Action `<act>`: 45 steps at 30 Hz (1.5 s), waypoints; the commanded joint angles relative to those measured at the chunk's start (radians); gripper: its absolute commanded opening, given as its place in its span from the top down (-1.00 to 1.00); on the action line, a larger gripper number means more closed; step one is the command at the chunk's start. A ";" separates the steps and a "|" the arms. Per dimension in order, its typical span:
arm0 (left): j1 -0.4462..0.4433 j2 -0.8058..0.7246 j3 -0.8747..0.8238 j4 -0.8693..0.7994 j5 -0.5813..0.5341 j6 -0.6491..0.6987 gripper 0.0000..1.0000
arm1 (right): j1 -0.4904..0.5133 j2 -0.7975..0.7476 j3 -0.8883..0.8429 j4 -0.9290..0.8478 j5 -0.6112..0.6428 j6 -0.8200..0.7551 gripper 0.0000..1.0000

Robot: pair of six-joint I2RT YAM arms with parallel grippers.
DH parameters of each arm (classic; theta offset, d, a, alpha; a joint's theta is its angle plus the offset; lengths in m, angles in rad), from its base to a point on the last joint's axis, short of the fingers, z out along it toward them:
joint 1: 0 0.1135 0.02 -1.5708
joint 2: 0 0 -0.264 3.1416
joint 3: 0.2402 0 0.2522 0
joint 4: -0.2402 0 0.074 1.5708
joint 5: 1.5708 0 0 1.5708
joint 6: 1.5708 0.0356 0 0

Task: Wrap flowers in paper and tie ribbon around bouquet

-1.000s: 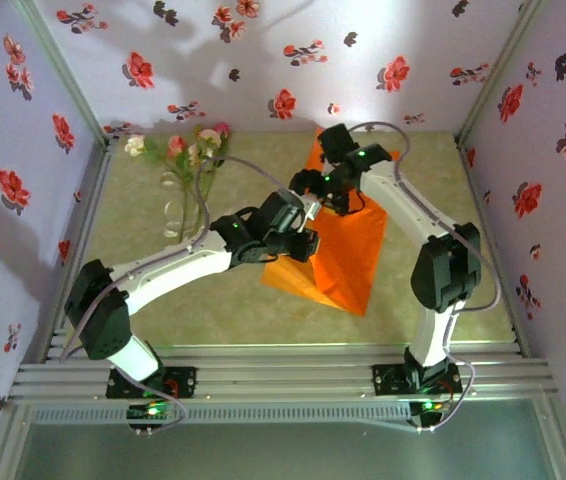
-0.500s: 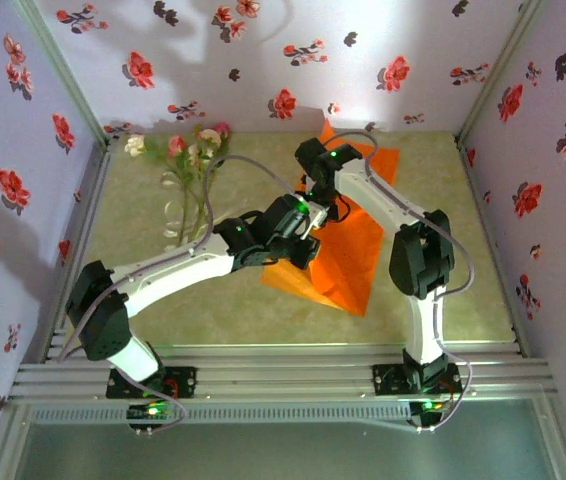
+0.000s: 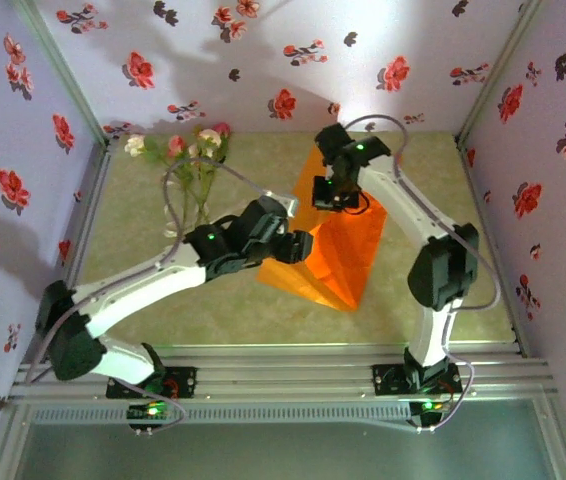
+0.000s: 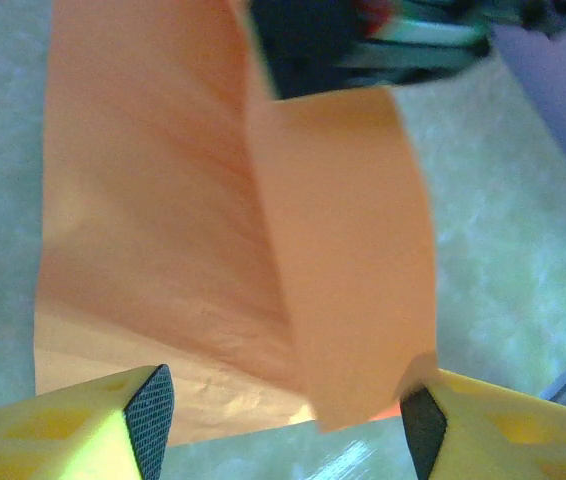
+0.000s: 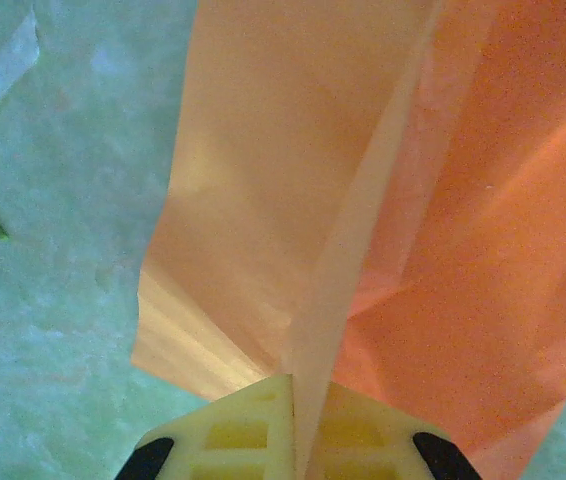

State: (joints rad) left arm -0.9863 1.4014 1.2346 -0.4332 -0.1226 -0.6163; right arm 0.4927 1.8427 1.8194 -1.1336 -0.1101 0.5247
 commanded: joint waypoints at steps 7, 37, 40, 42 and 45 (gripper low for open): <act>0.138 0.230 0.025 0.054 0.319 -0.439 0.05 | -0.087 -0.309 -0.290 0.165 0.100 0.124 1.00; 0.452 0.757 0.276 -0.217 0.231 -0.502 0.24 | -0.272 -0.720 -0.774 -0.076 0.309 0.191 0.32; 0.466 0.758 0.304 -0.233 0.230 -0.477 0.25 | -0.273 -0.736 -0.756 -0.109 0.417 0.220 -0.43; 0.466 0.756 0.318 -0.252 0.219 -0.467 0.25 | -0.273 -0.743 -0.692 -0.110 0.514 0.215 -0.58; 0.466 0.738 0.308 -0.265 0.198 -0.461 0.24 | -0.274 -0.718 -0.546 -0.130 0.649 0.197 -0.61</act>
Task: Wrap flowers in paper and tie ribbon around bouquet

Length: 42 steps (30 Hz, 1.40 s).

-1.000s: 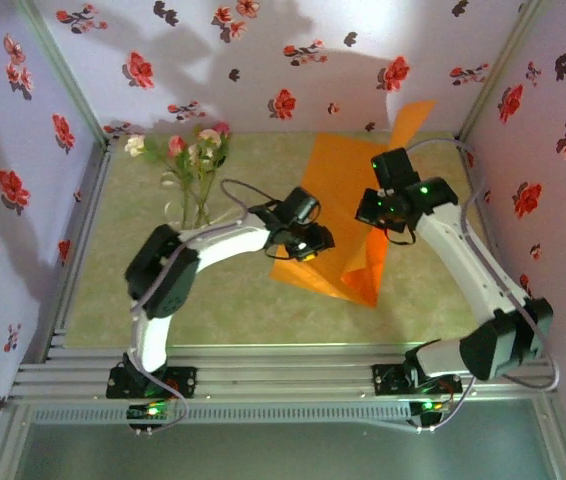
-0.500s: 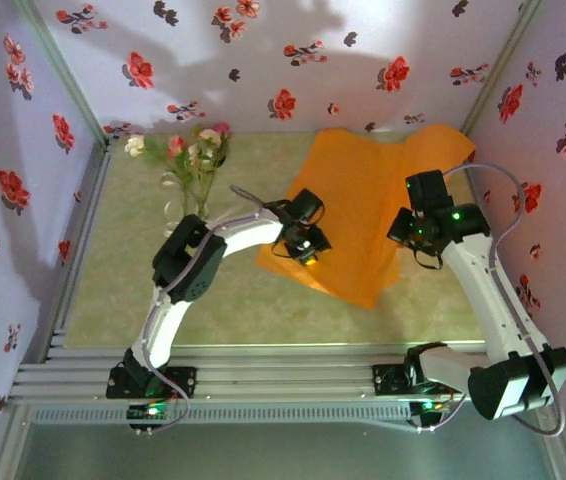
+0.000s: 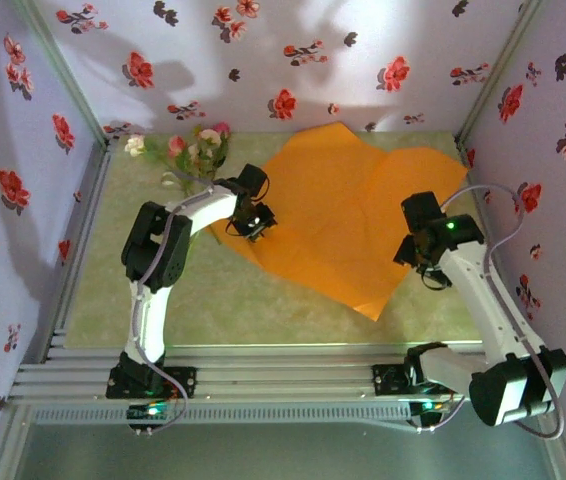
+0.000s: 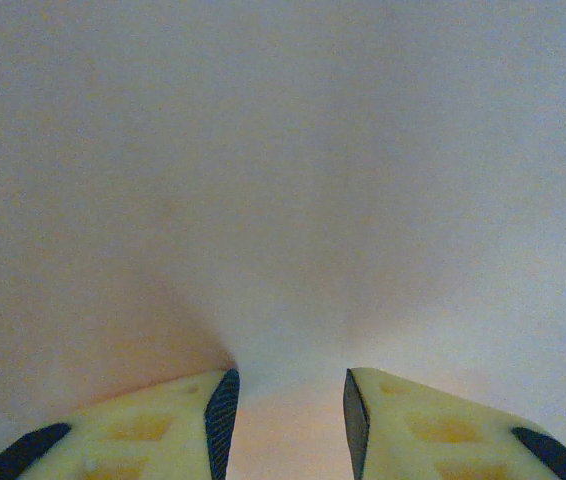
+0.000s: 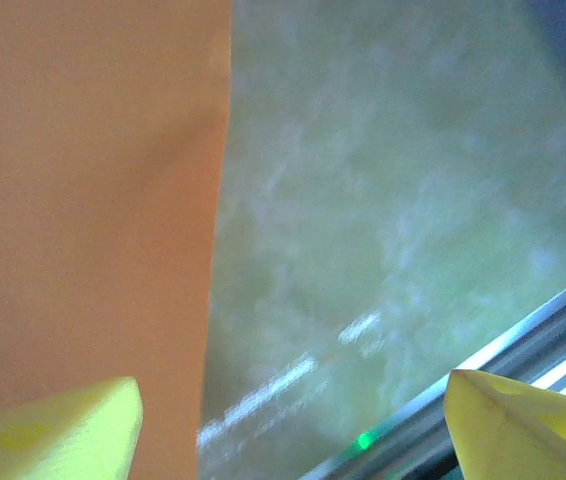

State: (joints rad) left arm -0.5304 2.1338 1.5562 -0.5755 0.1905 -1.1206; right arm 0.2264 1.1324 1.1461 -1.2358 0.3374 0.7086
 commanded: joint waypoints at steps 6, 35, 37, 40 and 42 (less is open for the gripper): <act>-0.016 -0.072 -0.026 -0.134 -0.164 0.071 0.24 | -0.008 0.092 0.163 0.259 -0.073 -0.097 -0.18; -0.149 -0.235 -0.386 0.185 0.148 -0.109 0.22 | 0.003 0.602 -0.124 0.494 -0.479 0.100 0.41; -0.147 -0.265 -0.345 0.136 0.126 -0.078 0.13 | 0.003 0.606 -0.098 0.474 -0.457 0.080 0.39; -0.116 -0.307 -0.225 -0.005 0.052 -0.003 -0.04 | 0.004 0.621 -0.048 0.439 -0.442 0.059 0.36; -0.064 -0.336 -0.145 -0.112 -0.013 0.050 -0.09 | 0.014 0.609 -0.025 0.424 -0.425 0.057 0.33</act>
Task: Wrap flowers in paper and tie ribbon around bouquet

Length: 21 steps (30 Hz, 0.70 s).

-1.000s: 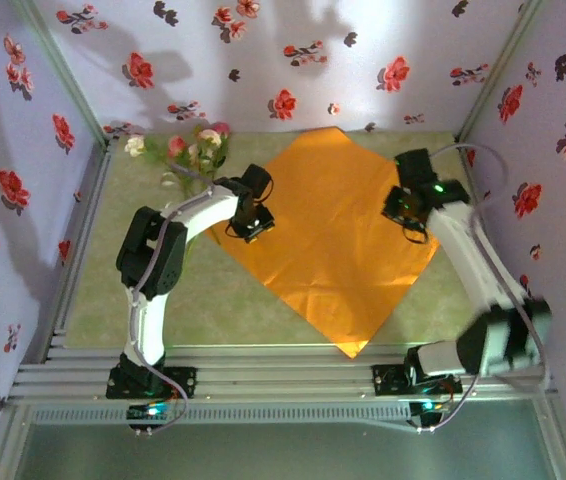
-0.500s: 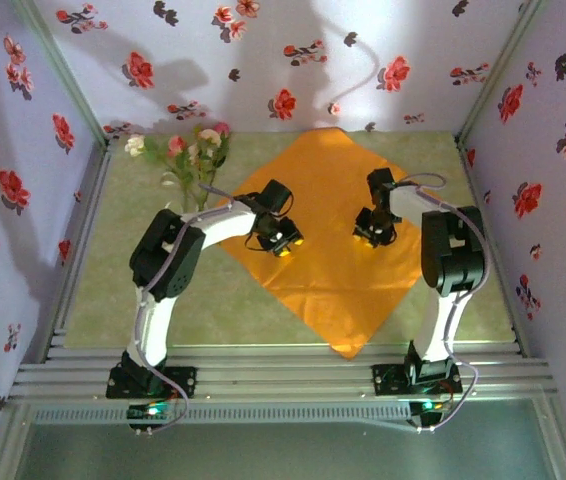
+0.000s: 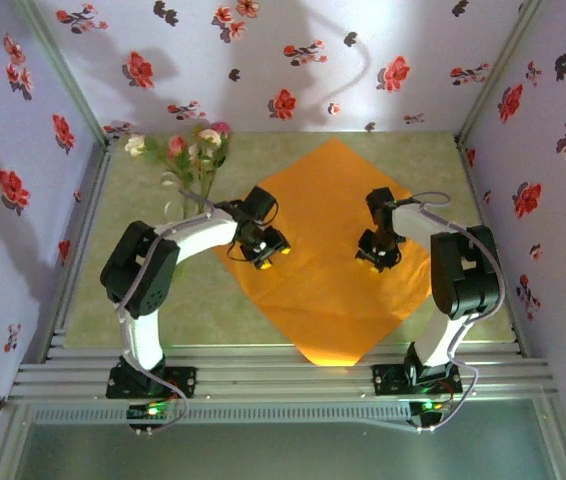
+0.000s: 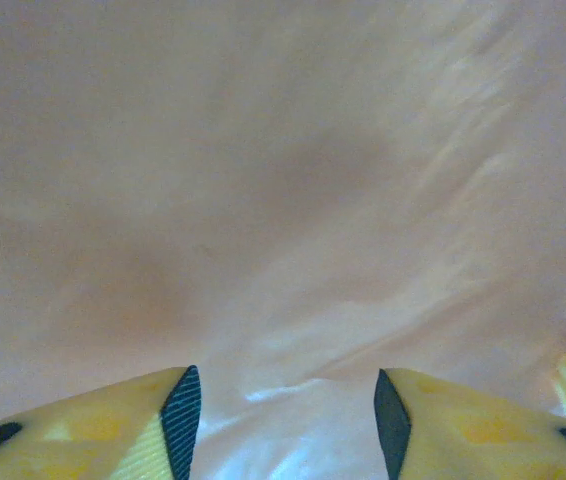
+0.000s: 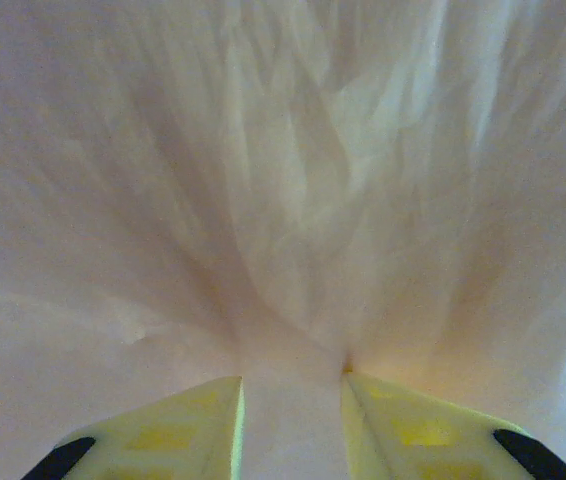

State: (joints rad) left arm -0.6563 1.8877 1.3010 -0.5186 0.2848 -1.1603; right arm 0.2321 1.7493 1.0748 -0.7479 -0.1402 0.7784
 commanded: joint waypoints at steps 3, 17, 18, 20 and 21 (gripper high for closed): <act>0.182 -0.111 0.197 -0.277 -0.164 0.164 -0.15 | 0.034 -0.032 0.070 -0.080 0.086 -0.014 0.21; 0.516 0.305 0.636 -0.305 -0.269 0.391 0.18 | 0.103 -0.020 0.121 -0.099 0.089 -0.054 0.14; 0.519 0.332 0.663 -0.314 -0.277 0.387 0.17 | 0.103 -0.019 0.125 -0.102 0.092 -0.056 0.14; 0.525 0.369 0.700 -0.336 -0.305 0.378 0.17 | 0.104 -0.016 0.127 -0.102 0.091 -0.057 0.14; 0.528 0.385 0.718 -0.347 -0.325 0.375 0.17 | 0.102 -0.014 0.130 -0.103 0.088 -0.057 0.14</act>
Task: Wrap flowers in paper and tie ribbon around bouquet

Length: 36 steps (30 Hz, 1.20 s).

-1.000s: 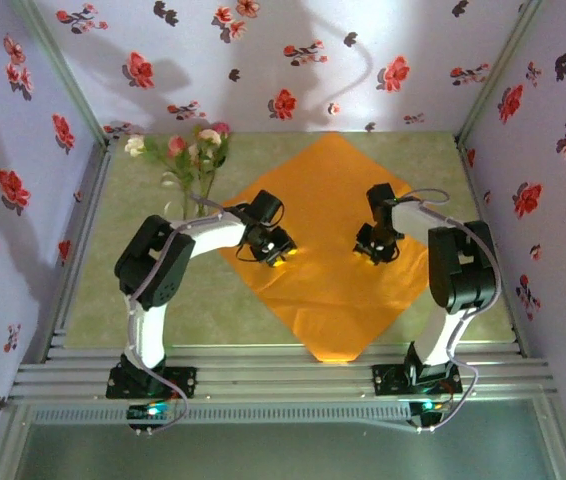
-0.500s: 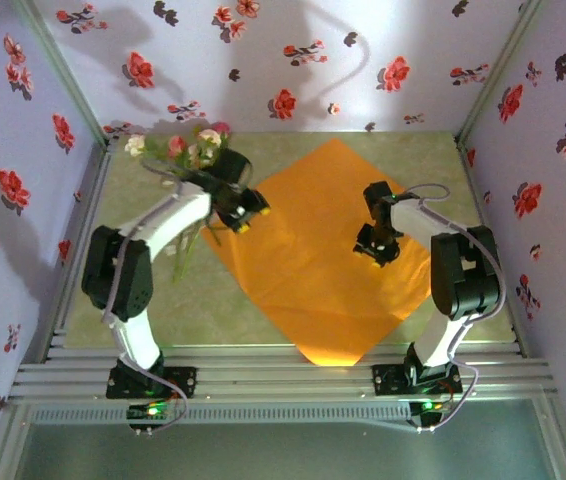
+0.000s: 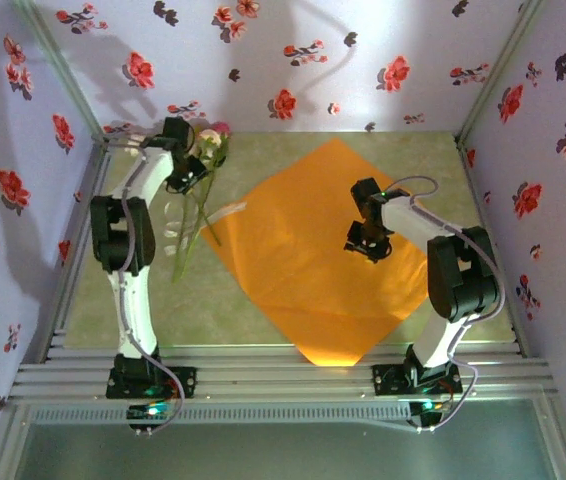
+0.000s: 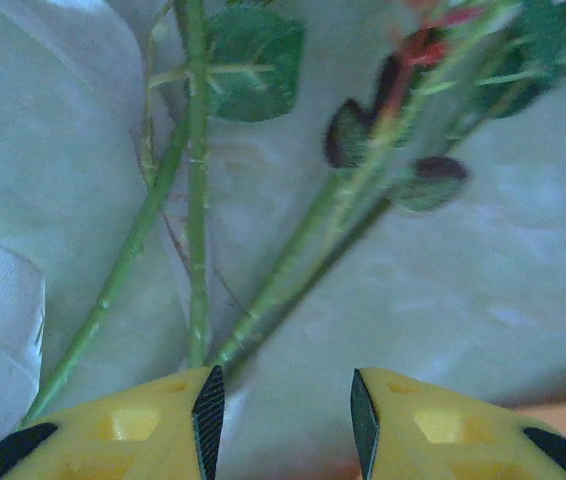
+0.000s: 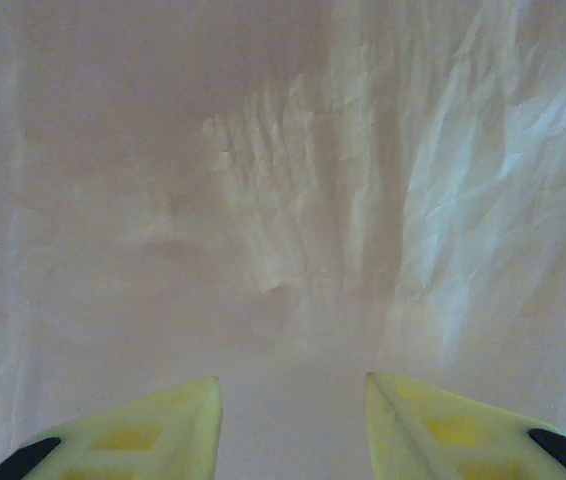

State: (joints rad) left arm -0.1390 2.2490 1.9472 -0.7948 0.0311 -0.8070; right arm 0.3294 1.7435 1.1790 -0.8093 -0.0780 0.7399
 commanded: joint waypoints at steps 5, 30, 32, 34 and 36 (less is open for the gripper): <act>0.013 0.082 0.144 -0.158 -0.152 0.034 0.17 | 0.008 0.003 0.040 -0.047 0.026 -0.017 0.14; 0.024 0.168 0.217 -0.149 -0.127 0.112 0.95 | 0.008 0.027 0.062 -0.056 0.035 -0.022 0.13; 0.022 0.147 0.209 -0.147 -0.143 0.126 1.00 | 0.008 0.028 0.065 -0.056 0.035 -0.022 0.13; 0.016 0.105 0.184 -0.136 -0.168 0.141 1.00 | 0.008 0.027 0.068 -0.056 0.037 -0.023 0.13; 0.007 0.043 0.149 -0.128 -0.189 0.158 1.00 | 0.008 0.027 0.072 -0.055 0.040 -0.026 0.13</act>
State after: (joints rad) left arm -0.1246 2.4065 2.1208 -0.9096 -0.1020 -0.6945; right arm 0.3302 1.7618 1.2232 -0.8371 -0.0662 0.7330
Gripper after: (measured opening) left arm 0.055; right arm 0.435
